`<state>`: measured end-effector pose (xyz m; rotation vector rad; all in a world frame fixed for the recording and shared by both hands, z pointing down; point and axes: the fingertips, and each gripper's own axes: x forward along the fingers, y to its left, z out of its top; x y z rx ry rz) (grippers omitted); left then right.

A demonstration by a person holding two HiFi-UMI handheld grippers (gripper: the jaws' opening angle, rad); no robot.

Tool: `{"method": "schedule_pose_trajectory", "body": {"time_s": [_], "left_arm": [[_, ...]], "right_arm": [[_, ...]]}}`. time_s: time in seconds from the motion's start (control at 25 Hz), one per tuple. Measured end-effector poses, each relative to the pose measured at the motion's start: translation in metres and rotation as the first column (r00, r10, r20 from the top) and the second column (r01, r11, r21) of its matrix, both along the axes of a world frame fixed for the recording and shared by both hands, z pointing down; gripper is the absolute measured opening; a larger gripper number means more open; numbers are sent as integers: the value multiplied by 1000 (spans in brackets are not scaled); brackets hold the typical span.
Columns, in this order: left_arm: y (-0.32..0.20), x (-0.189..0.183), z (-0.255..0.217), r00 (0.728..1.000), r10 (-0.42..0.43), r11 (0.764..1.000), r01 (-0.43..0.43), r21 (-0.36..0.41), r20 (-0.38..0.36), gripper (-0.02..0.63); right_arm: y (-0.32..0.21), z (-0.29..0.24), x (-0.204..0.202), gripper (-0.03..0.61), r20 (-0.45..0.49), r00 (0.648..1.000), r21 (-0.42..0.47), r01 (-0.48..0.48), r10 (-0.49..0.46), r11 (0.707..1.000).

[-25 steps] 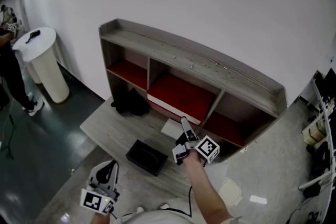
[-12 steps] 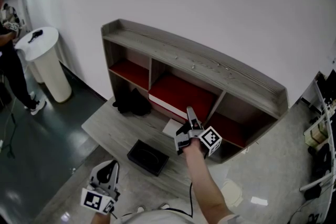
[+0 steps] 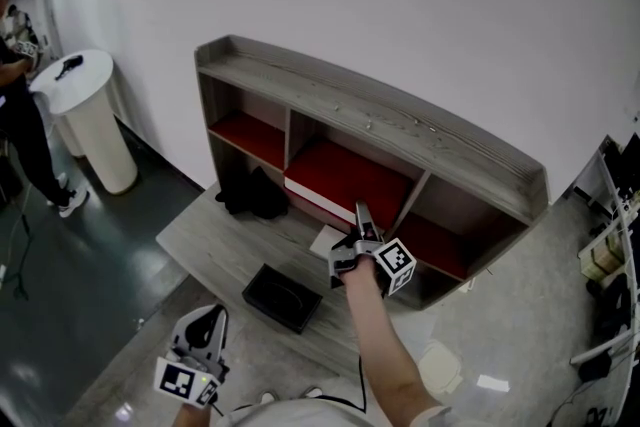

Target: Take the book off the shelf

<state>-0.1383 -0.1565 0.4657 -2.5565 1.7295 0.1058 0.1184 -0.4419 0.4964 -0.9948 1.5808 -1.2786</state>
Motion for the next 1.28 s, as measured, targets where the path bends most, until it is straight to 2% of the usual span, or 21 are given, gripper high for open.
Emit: {"method": "schedule_pose_trajectory", "body": {"time_s": [0.08, 0.2, 0.4, 0.88, 1.28], "left_arm": [[0, 4, -1, 1000, 10, 1000, -10, 0, -5, 20], [1, 8, -2, 1000, 21, 1000, -21, 0, -9, 20], [8, 5, 3, 1000, 27, 1000, -27, -8, -15, 21], [21, 1, 5, 999, 38, 999, -39, -15, -33, 20], [37, -7, 11, 998, 54, 998, -54, -18, -27, 20]], "right_arm": [[-1, 1, 1, 394, 3, 1000, -9, -3, 3, 1000], [4, -5, 0, 259, 4, 1000, 9, 29, -29, 1000], [16, -4, 0, 256, -5, 999, 22, 39, -39, 999], [39, -6, -4, 258, 51, 997, 47, 56, -59, 997], [65, -4, -13, 259, 39, 997, 60, 70, -73, 996]]}}
